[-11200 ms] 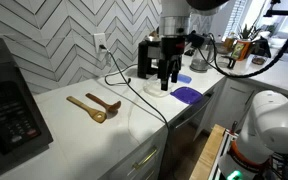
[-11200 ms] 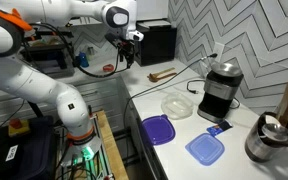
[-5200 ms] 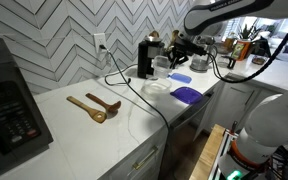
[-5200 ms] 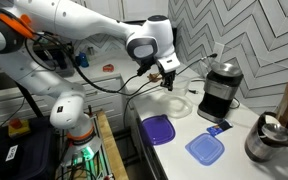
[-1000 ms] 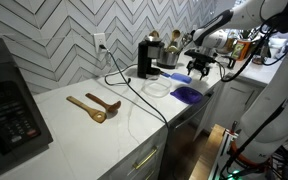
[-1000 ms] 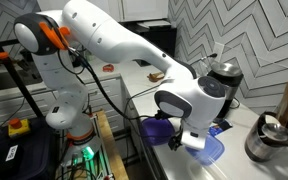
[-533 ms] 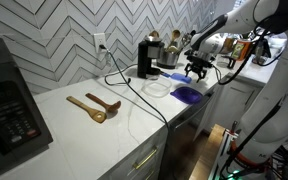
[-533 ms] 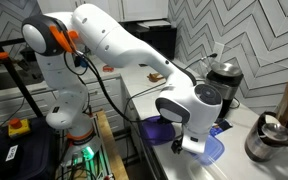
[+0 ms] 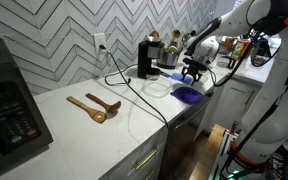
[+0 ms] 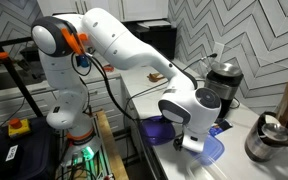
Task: Unstack the clear containers then place the light blue lid on top of the container on the right.
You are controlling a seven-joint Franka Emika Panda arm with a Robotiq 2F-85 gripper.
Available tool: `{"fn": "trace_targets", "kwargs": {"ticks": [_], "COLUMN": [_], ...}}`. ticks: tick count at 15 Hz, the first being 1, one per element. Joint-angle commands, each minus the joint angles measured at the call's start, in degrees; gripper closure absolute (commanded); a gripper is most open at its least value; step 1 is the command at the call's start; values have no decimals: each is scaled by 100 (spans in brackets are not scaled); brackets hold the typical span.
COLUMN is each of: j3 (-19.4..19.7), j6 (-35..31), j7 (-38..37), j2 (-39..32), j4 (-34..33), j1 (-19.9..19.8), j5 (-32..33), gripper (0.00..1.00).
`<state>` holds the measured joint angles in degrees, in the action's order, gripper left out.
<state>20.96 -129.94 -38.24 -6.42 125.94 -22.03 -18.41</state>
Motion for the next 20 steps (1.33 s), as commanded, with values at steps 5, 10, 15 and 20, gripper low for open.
{"fn": "trace_targets", "kwargs": {"ticks": [5, 10, 15, 20], "j3": [60, 48, 66, 113], "j6": [-111, -226, -356, -231], "j7": [-138, -53, -85, -114], "j2": [-97, -69, -123, -236], "j4": [-122, -111, -126, -158], "j1": [49, 45, 36, 30], "j5": [50, -15, 20, 180], "gripper": [77, 25, 0, 34]}}
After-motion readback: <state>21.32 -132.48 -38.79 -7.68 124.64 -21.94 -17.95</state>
